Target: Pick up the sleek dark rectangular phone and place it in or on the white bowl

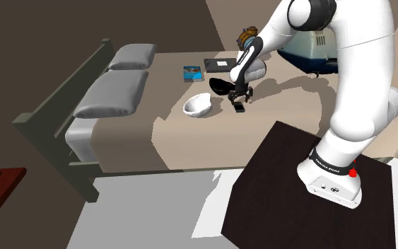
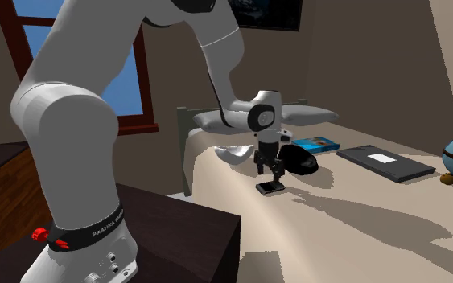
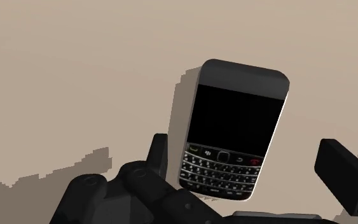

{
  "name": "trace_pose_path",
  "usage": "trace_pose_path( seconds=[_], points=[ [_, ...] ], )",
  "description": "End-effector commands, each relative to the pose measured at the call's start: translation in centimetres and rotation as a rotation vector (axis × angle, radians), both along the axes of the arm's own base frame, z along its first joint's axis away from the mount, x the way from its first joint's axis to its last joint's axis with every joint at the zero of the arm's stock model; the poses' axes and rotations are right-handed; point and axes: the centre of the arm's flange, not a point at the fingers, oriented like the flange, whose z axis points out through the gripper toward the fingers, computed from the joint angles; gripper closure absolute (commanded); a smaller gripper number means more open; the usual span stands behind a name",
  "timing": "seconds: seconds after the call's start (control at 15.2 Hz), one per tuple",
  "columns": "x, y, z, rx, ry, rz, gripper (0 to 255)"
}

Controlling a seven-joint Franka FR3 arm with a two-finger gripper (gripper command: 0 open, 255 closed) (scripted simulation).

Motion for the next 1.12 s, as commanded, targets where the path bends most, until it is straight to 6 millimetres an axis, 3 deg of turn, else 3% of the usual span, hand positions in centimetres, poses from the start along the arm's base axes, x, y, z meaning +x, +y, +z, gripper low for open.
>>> trace_pose_path(
  seconds=[0.0, 0.4, 0.86, 0.92, 1.06],
  points=[
    [0.2, -0.4, -1.0, 0.0, -0.001, -0.004, 0],
    [0.2, -0.6, -3.9, 0.0, -0.001, -0.004, 0],
    [0.2, -0.6, -3.9, 0.0, -0.001, -0.004, 0],
    [0.2, -0.6, -3.9, 0.0, -0.001, -0.004, 255],
    [0.1, -0.5, -3.9, 0.0, -0.001, -0.004, 255]
  ],
)
